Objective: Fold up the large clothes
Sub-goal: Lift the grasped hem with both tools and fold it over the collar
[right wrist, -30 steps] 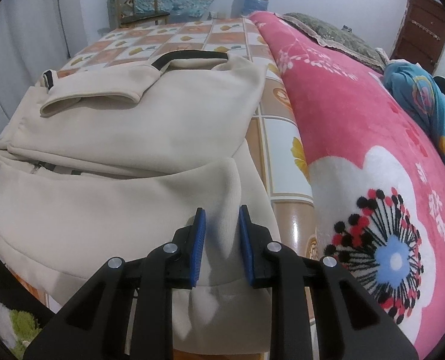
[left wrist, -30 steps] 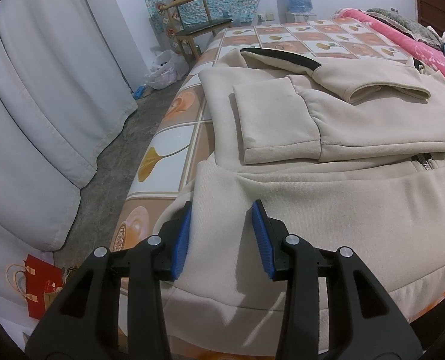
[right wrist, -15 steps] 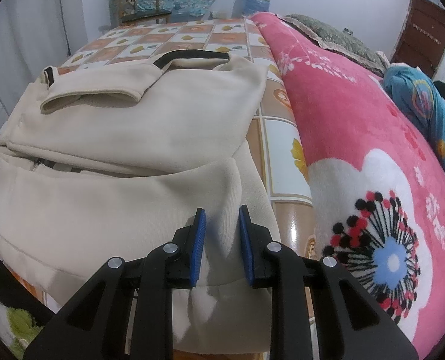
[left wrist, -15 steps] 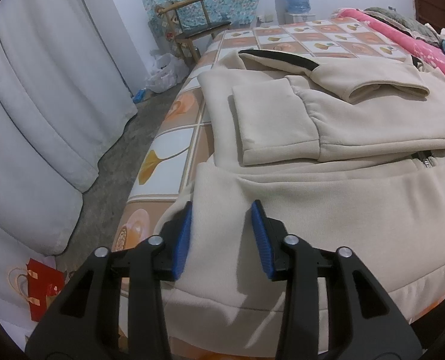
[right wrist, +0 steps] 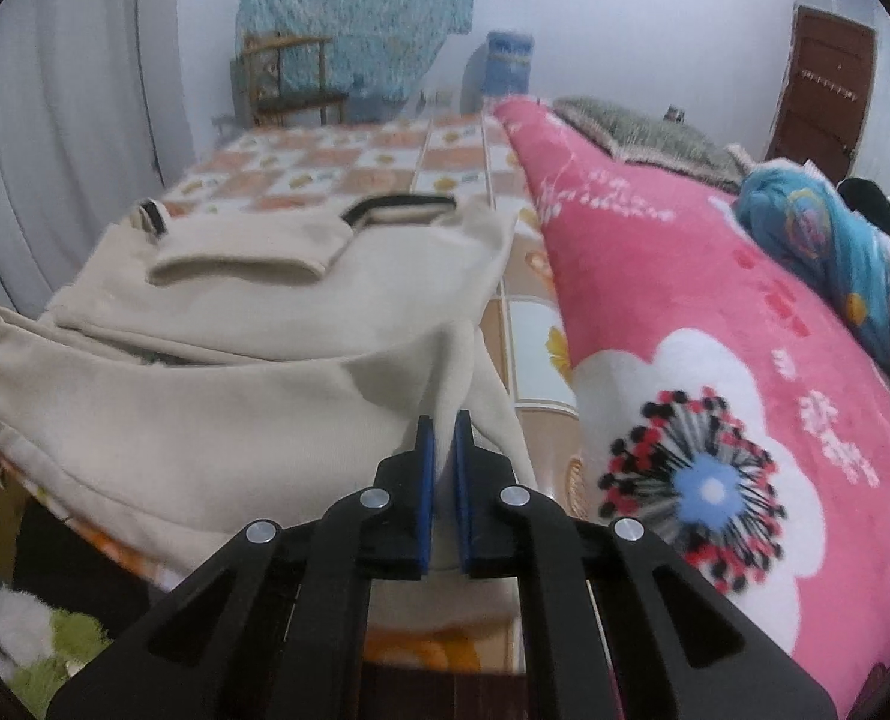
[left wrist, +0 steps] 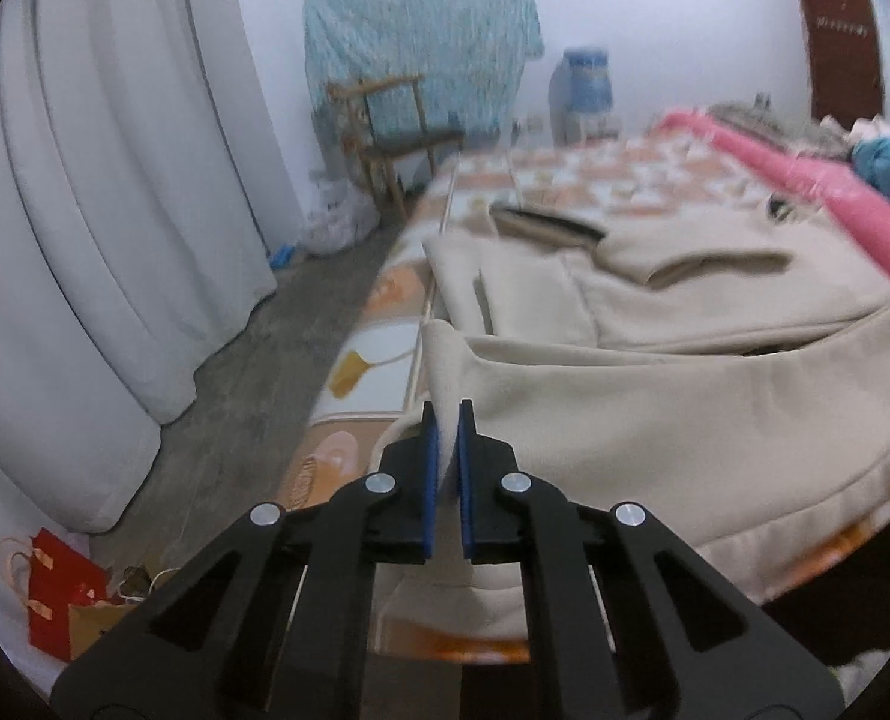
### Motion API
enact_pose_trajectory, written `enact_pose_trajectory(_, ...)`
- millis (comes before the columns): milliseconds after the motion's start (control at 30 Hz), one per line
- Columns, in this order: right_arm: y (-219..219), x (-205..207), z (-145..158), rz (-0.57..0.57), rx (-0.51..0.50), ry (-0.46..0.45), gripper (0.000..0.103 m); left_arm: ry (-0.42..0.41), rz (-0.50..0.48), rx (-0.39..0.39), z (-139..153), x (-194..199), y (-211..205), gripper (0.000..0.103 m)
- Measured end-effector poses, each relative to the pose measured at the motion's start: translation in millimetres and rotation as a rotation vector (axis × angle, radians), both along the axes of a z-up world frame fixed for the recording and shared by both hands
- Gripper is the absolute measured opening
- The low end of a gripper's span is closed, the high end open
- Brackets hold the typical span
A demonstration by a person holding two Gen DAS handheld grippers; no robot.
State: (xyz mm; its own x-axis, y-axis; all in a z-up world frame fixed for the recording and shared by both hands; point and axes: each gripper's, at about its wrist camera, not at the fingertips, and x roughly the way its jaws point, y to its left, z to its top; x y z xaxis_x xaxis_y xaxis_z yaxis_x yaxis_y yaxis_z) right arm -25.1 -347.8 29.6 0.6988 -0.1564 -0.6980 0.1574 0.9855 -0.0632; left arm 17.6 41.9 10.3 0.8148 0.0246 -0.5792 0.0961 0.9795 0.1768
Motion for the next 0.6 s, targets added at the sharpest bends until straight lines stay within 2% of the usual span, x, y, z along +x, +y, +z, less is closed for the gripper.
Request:
enact_pose_trajectory(167, 7, -31, 28, -0.008, -0.01, -0.082, 0.006, -0.107, -0.014, -0.079, 29, -38, 10, 0.005)
enact_pose_trajectory(300, 10, -31, 51, 0.008, -0.009, -0.153, 0.006, -0.174, -0.035, -0.106, 52, -42, 9, 0.005)
enact_pose_trajectory(467, 13, -8, 71, 0.043, -0.024, -0.221, 0.006, -0.229, -0.073, -0.15, 77, -18, 7, 0.005)
enact_pose_trajectory(600, 5, 22, 87, 0.059, -0.015, -0.266, 0.006, -0.274, -0.092, -0.172, 97, 16, 5, 0.005)
